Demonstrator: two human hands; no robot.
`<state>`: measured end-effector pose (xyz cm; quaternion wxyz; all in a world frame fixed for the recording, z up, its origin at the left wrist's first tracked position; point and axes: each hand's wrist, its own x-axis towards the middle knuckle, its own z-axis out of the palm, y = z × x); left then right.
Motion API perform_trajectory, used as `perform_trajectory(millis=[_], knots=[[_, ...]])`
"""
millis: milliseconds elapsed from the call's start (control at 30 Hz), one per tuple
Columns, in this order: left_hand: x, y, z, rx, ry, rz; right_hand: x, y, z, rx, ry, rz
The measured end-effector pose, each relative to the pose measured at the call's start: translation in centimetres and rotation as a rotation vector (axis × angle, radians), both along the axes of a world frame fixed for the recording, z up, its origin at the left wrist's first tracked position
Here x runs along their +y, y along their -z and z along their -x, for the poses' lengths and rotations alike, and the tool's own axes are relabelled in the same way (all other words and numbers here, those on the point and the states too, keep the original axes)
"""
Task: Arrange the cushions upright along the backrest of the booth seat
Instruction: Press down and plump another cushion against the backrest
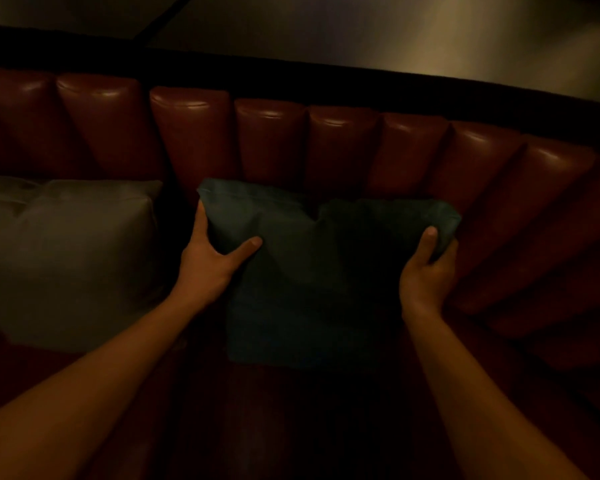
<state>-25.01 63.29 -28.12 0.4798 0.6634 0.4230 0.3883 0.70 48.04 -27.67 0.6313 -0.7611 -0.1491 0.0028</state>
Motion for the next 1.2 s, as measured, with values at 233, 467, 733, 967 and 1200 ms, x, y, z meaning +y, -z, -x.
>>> perform_trajectory(millis=[233, 467, 733, 967, 1200], knots=[[-0.6, -0.3, 0.3, 0.097, -0.049, -0.007, -0.3, 0.5, -0.6, 0.056, -0.060, 0.037], [-1.4, 0.5, 2.3, 0.188, -0.140, -0.060, -0.1, 1.8, -0.6, 0.015, -0.161, 0.071], [-3.6, -2.6, 0.2, 0.606, -0.026, -0.830, -1.0, -0.4, 3.9, -0.818, -0.036, 0.322], [-1.6, -0.1, -2.8, 1.114, 0.175, -0.774, 3.2, 3.4, 4.1, -1.009, -0.331, 0.745], [-1.1, -0.2, -4.1, 1.164, 0.131, -0.749, 4.7, 3.7, 3.2, -0.991, -0.327, 0.781]])
